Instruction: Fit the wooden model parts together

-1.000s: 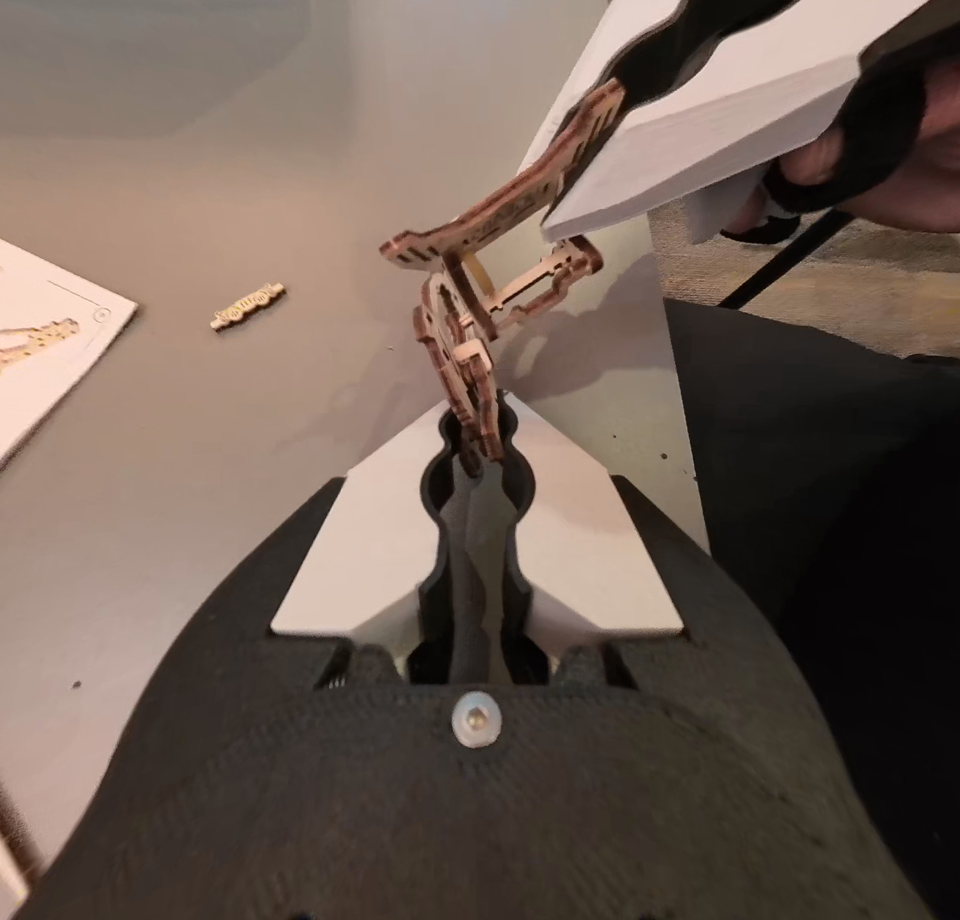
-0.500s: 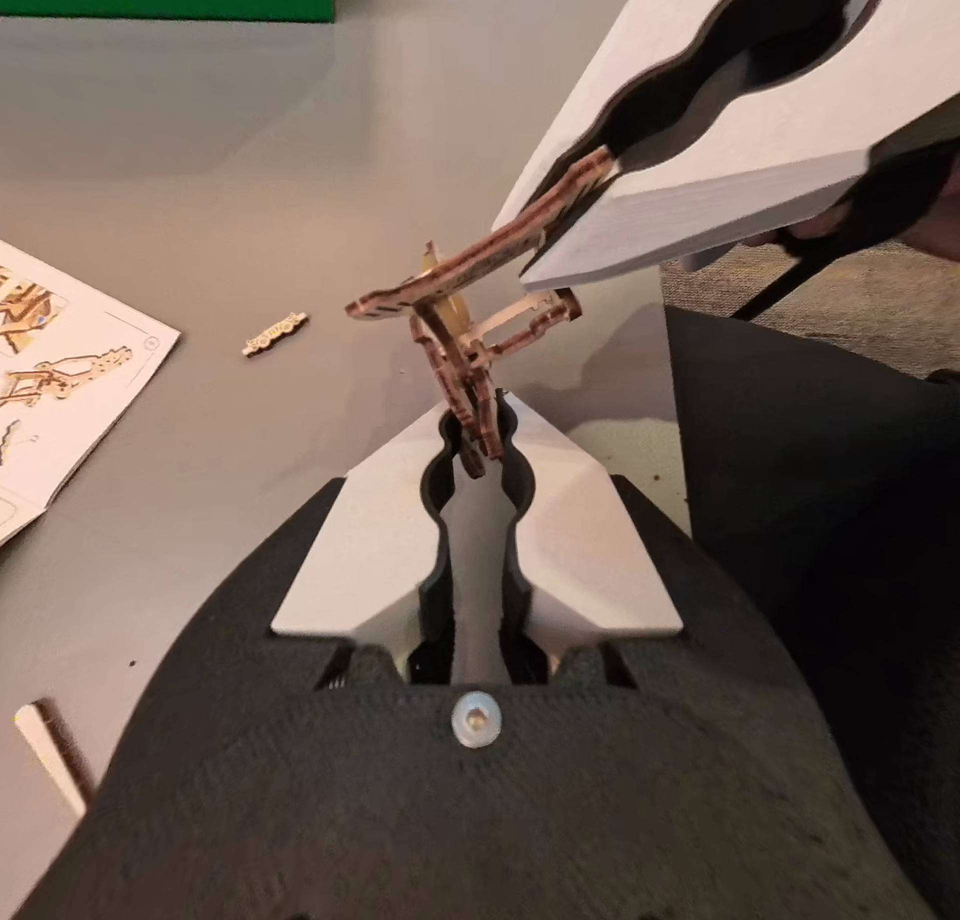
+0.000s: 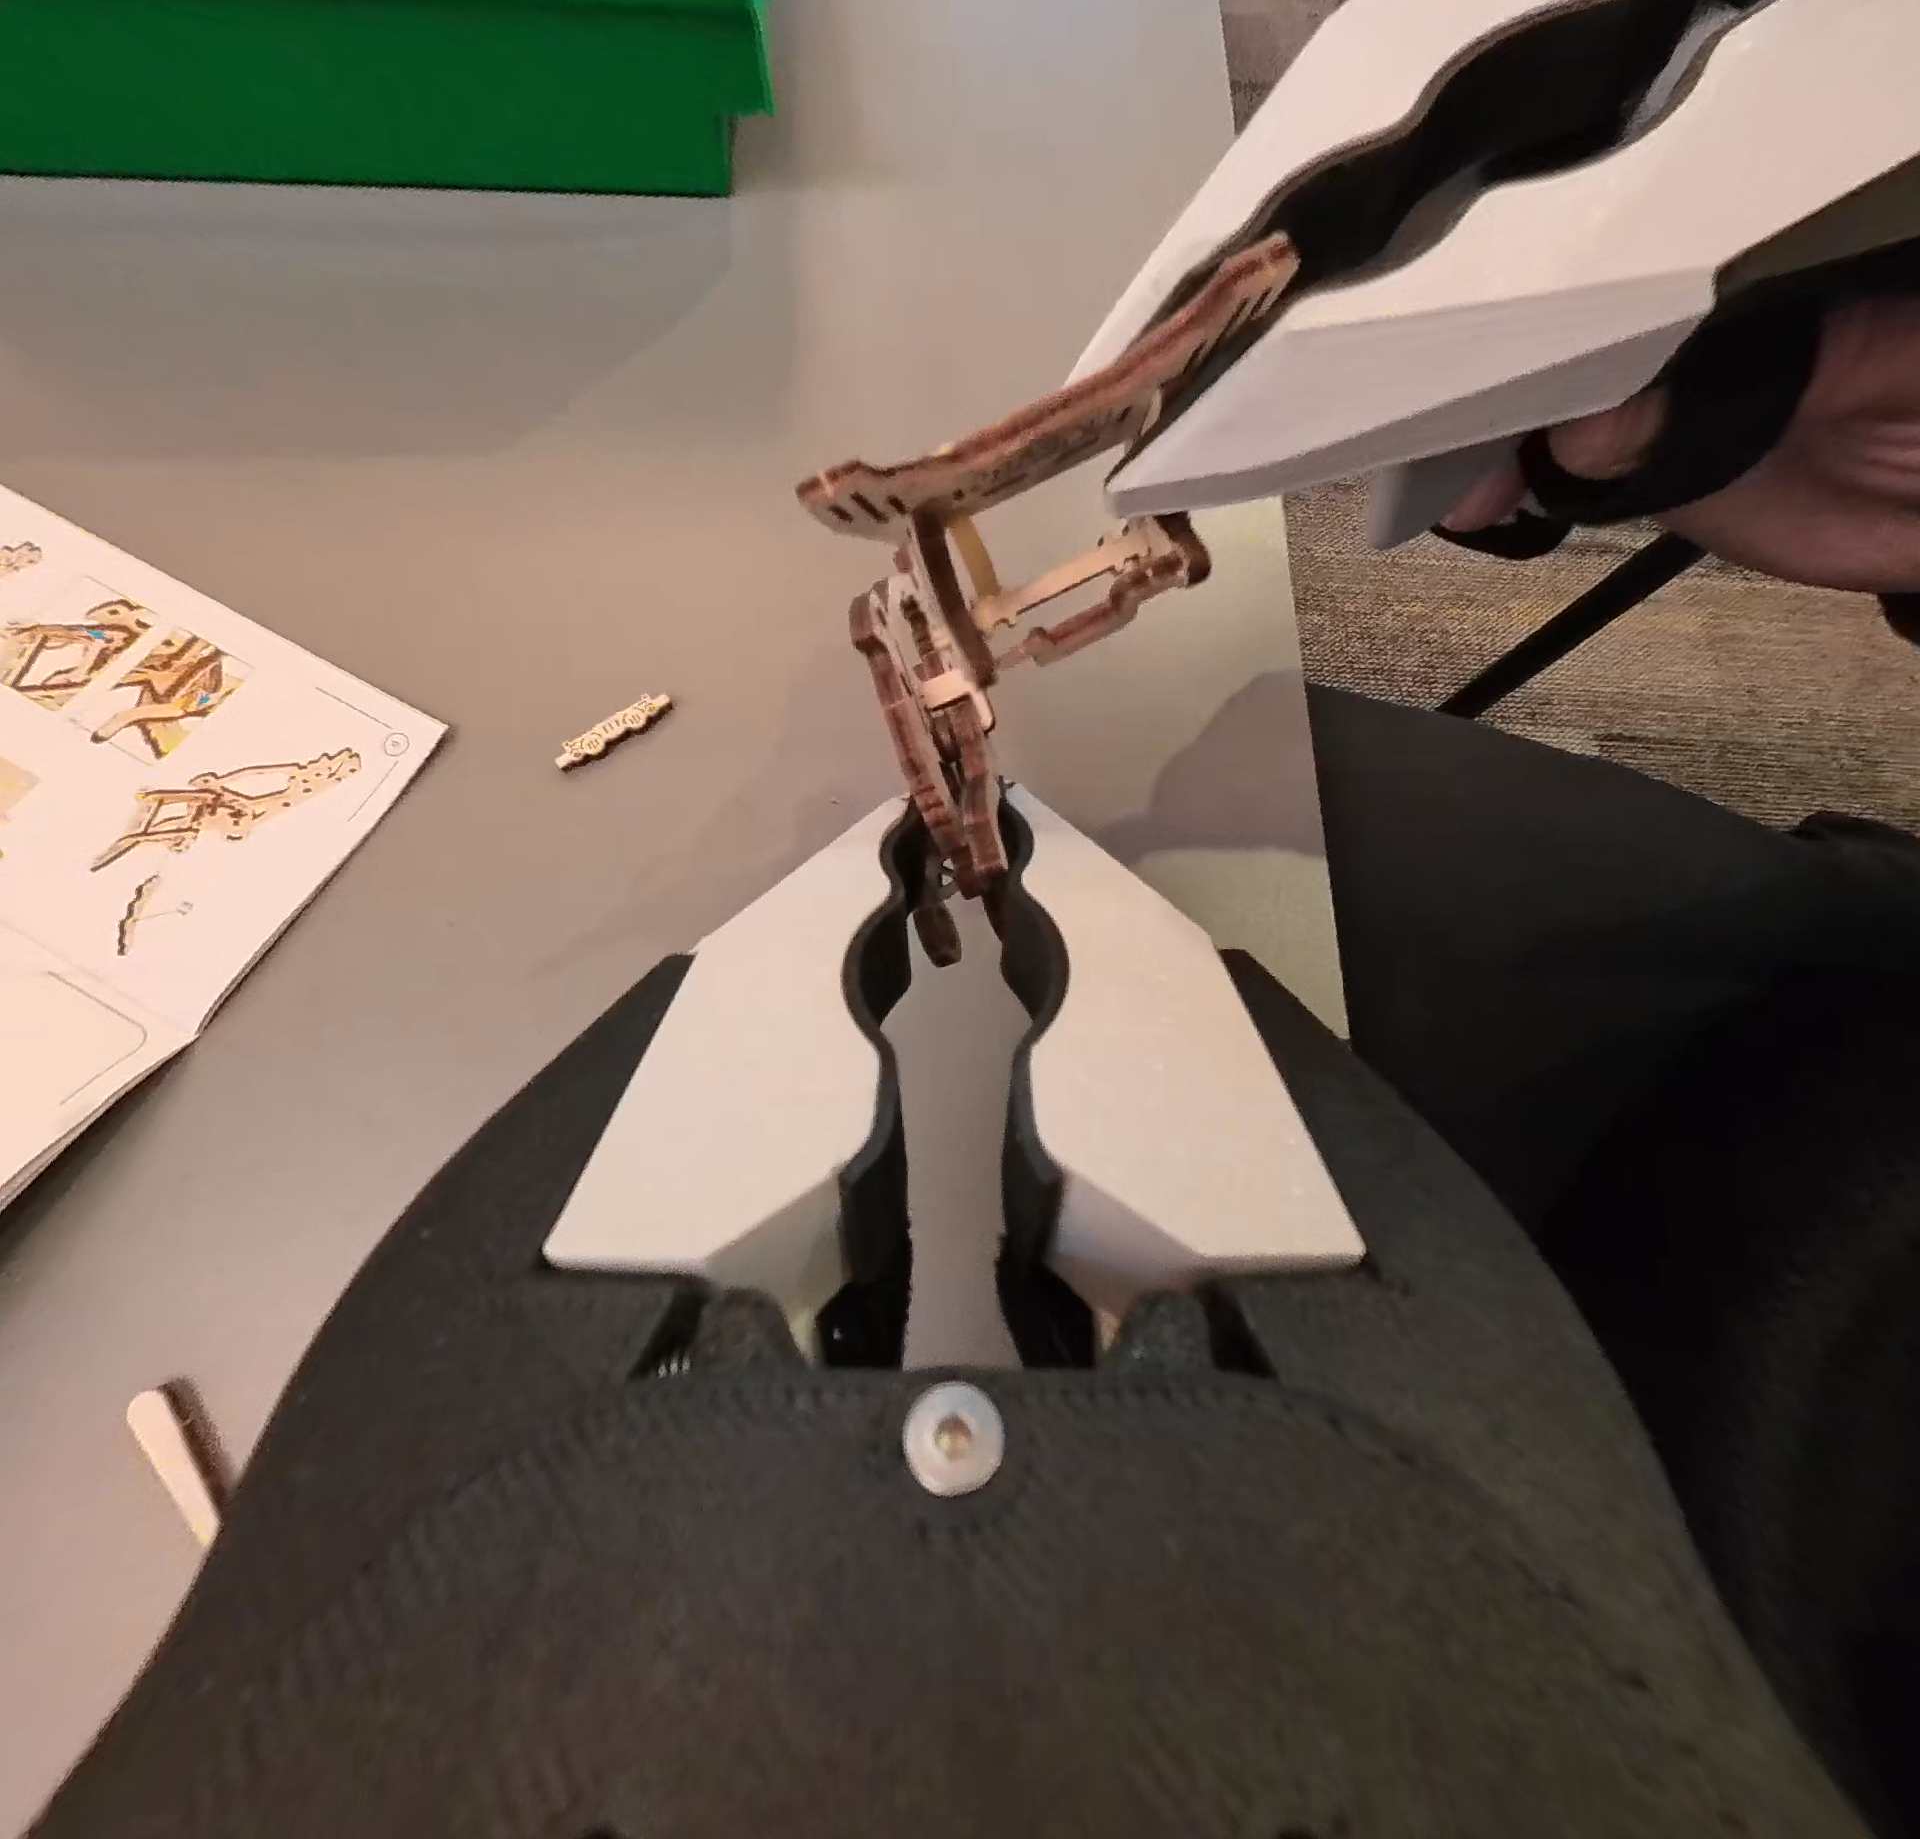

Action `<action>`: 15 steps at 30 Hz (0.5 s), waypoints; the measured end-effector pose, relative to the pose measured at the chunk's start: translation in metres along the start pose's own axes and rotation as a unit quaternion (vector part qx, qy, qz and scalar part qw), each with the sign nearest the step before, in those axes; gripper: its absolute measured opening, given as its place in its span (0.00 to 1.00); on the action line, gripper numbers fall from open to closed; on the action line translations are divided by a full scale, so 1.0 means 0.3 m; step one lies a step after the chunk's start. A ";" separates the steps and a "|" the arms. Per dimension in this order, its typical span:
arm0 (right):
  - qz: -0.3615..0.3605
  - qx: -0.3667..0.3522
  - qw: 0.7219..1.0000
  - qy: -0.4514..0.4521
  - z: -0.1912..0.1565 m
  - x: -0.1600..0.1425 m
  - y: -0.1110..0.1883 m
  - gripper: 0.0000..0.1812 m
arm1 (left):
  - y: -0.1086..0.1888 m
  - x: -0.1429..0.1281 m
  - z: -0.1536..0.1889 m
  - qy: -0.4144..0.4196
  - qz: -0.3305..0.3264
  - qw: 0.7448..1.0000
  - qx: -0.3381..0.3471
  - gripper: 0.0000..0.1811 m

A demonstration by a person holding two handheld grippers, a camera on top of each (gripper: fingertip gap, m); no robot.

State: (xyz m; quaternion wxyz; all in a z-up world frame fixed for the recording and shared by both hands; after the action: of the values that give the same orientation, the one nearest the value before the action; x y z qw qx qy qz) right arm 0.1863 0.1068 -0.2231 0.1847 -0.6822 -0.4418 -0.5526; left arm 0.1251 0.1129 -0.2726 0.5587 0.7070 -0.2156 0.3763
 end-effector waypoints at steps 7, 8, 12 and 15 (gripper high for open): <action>-0.012 -0.001 0.997 0.072 -0.009 0.013 0.007 0.02 | 0.013 0.023 0.007 -0.003 -0.001 1.000 -0.018 0.05; -0.019 -0.002 0.995 0.097 -0.018 0.016 0.006 0.03 | 0.015 0.023 0.006 -0.002 -0.003 1.000 -0.020 0.05; -0.061 -0.025 0.973 0.220 -0.047 0.024 -0.004 0.03 | 0.023 0.027 0.003 -0.008 -0.004 1.000 -0.023 0.05; -0.085 -0.042 0.951 0.296 -0.076 0.028 -0.012 0.03 | 0.031 0.039 0.006 -0.025 -0.003 1.000 -0.016 0.05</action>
State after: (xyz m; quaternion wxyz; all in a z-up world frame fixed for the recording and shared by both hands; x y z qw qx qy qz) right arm 0.1699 0.0953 -0.2091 0.2305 -0.4557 -0.3997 -0.7612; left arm 0.1262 0.1099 -0.2580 0.5653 0.7080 -0.2334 0.3531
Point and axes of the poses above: each gripper's, where its closed fingertips meet, y back along the fingers, x out of its top, z = x × y across the jaws, the point moved 3 cm from there along y, back along the fingers, and after that the axes turned 13 degrees about -y, right-handed, at the moved point
